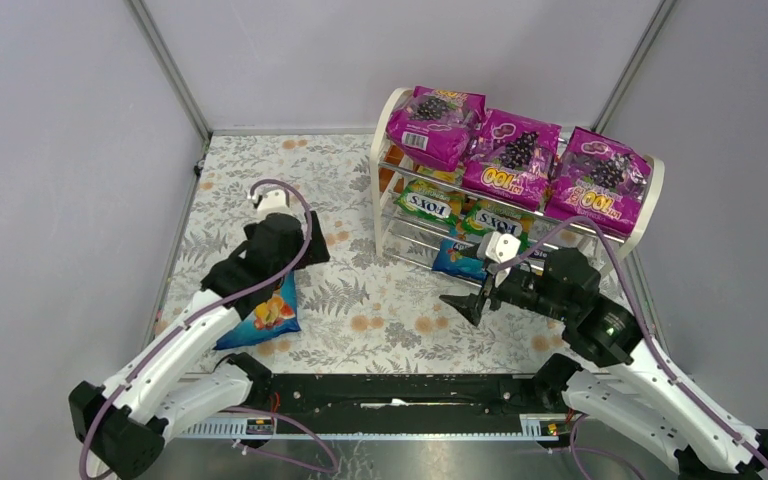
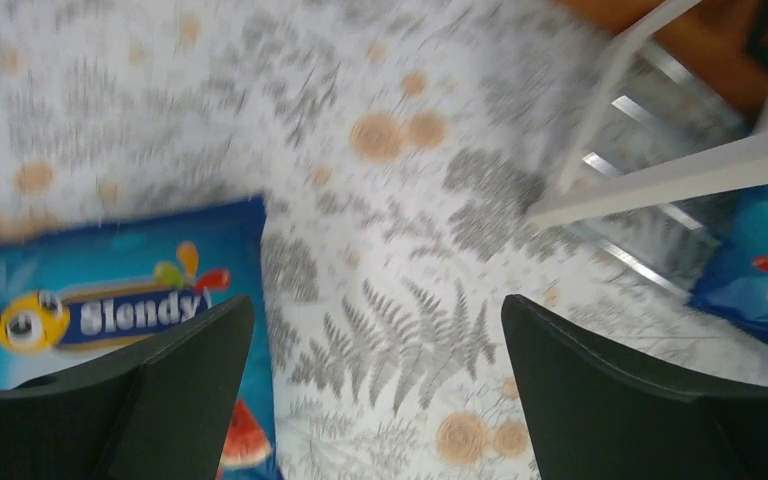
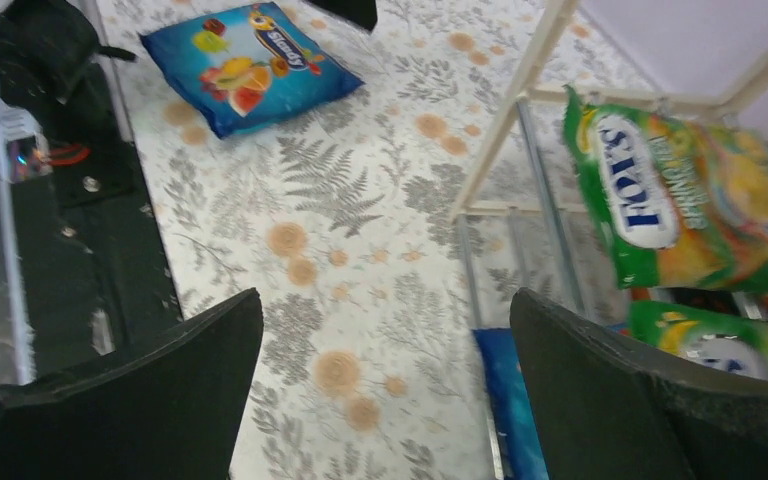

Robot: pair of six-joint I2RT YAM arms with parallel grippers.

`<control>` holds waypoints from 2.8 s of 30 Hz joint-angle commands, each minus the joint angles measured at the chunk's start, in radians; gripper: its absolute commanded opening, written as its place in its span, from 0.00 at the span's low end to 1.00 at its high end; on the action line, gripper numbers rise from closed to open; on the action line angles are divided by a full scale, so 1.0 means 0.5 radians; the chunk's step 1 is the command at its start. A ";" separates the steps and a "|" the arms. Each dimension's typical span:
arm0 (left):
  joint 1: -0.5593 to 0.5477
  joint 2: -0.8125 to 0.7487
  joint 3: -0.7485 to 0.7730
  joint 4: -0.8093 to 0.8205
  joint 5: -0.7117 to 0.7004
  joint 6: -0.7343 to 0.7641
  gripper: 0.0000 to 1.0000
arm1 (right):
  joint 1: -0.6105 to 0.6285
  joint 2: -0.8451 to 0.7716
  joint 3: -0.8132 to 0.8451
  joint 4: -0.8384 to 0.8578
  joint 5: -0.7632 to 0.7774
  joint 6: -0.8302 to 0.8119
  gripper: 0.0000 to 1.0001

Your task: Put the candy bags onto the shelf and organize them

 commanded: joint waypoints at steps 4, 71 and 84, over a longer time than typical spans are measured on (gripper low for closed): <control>0.024 0.213 -0.095 -0.543 -0.116 -0.616 0.97 | -0.003 -0.162 -0.463 0.981 -0.196 0.894 1.00; -0.246 -0.399 -1.029 -0.004 0.670 -1.884 0.73 | 0.005 0.047 -0.354 0.403 0.112 1.100 1.00; -0.243 -0.308 -1.266 0.722 0.716 -1.825 0.25 | 0.972 0.695 -0.105 0.404 0.897 0.786 1.00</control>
